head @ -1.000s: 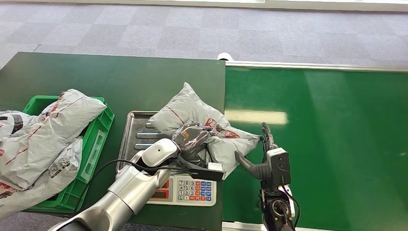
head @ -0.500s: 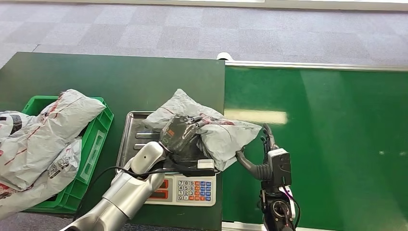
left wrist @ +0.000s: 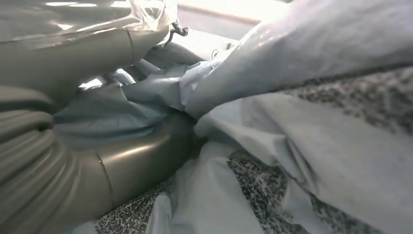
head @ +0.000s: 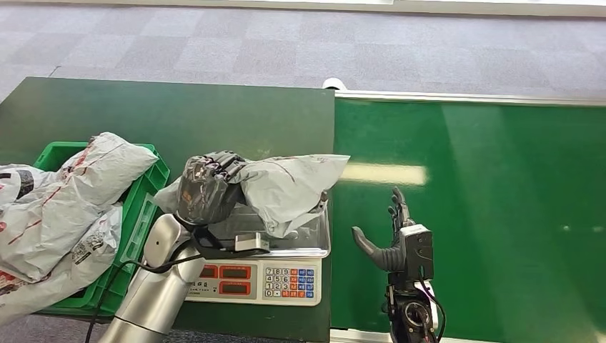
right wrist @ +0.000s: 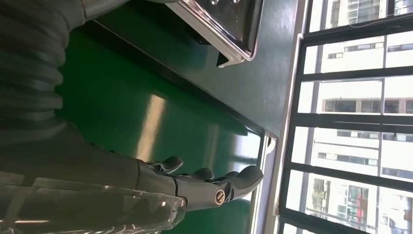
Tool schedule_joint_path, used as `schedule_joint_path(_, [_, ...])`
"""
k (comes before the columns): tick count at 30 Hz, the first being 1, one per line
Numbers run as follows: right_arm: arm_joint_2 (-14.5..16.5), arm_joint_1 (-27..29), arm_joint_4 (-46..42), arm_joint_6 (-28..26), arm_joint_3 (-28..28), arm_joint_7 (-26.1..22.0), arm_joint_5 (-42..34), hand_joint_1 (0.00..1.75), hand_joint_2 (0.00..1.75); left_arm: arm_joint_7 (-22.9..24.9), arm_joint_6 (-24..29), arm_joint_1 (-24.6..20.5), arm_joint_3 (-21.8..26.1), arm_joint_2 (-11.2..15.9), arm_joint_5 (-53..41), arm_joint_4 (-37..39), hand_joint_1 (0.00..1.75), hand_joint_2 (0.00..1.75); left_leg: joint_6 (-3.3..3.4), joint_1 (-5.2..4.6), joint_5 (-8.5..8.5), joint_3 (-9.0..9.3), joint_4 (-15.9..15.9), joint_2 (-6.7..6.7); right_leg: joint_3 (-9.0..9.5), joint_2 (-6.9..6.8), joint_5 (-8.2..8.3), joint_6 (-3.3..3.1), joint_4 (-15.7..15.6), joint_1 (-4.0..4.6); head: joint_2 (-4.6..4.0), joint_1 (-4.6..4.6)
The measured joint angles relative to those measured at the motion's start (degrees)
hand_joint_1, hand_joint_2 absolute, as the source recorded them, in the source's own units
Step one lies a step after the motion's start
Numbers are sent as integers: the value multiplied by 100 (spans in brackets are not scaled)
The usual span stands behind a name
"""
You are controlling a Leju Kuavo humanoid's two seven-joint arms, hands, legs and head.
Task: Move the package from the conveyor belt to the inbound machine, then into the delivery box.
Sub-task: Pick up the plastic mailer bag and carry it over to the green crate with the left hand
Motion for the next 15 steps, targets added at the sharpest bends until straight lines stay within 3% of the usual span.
schedule_joint_path(4, [-1, -11, 5, -74, 6, -5, -54, 0, 175, -301, 0, 87, 339, -72, -52, -213, 175, 175, 0, 0, -1, 0, -1, 7, -2, 2, 0, 0, 0, 0, 0, -1])
schedule_joint_path(15, [-20, 2, 75, -176, 60, -100, -146, 0, 175, -372, 2, 439, 1084, -105, -260, -1483, 175, 175, 0, 0, -1, -3, -1, 10, -4, 2, -1, 0, 0, 1, 0, 1])
